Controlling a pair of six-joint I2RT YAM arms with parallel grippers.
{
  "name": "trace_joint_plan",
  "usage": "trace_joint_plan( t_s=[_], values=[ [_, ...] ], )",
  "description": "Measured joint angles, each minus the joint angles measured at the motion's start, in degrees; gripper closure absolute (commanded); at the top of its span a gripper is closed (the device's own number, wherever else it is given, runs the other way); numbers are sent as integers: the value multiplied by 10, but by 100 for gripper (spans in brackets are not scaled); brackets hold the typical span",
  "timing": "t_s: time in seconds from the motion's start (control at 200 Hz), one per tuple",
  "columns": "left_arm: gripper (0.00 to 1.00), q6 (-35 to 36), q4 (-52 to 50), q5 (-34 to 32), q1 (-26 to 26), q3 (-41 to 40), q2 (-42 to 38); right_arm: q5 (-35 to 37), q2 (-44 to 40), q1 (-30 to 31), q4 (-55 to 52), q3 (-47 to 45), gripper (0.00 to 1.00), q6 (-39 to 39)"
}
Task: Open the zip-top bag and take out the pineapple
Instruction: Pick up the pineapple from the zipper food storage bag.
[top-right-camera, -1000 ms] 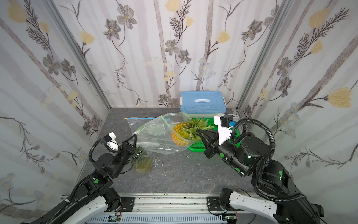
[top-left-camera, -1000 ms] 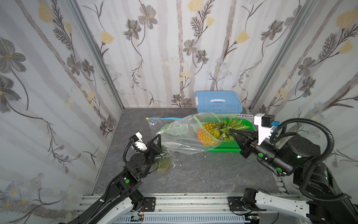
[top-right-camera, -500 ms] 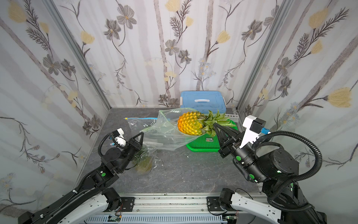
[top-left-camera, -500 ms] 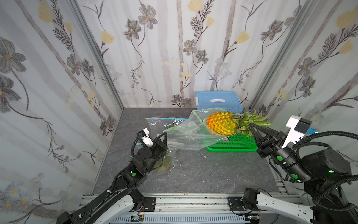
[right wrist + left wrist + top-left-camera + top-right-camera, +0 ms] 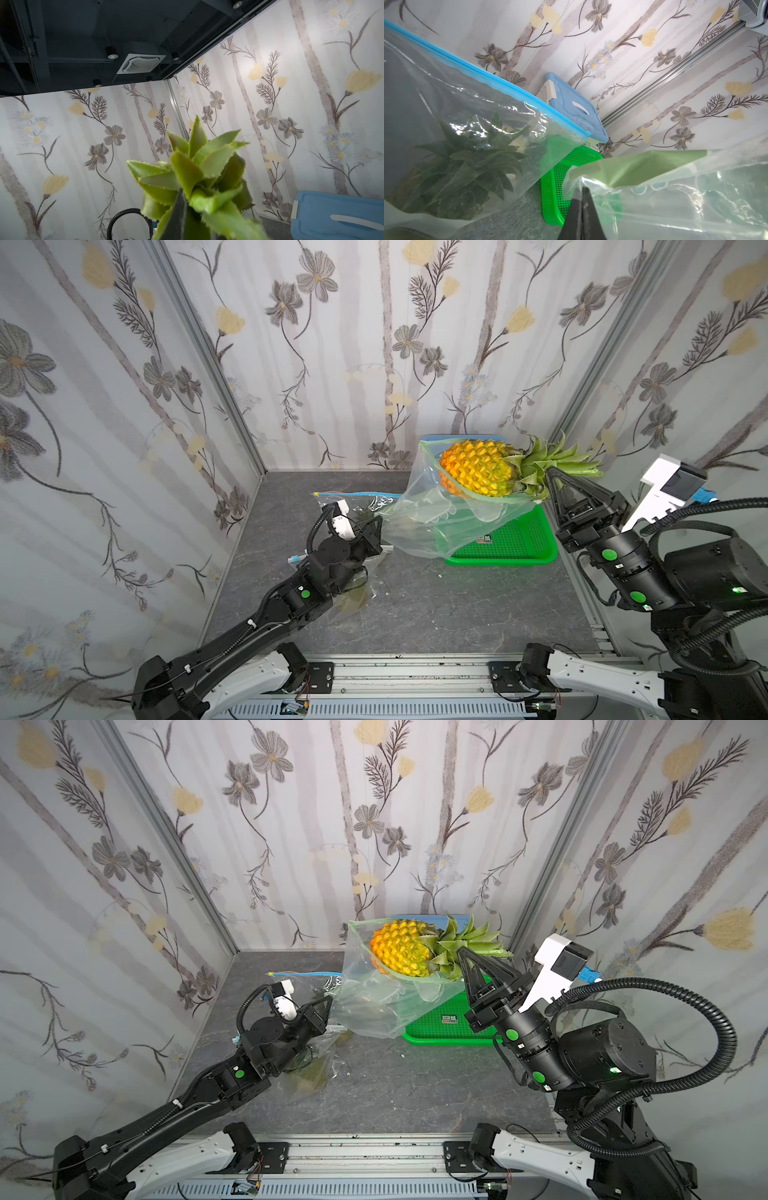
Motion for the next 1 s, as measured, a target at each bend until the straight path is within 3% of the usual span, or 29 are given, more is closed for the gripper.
trace_joint_plan(
  t_s=[0.41,0.789,0.999],
  values=[
    [100,58,-49,-43,-3,51,14,0,-49,0,-5,-23,100,-13],
    [100,53,-55,-56,86,108,42,18,-146,0,17,-76,100,-15],
    [100,9,-44,-37,156,138,43,37,-159,0,17,-86,100,-15]
  ],
)
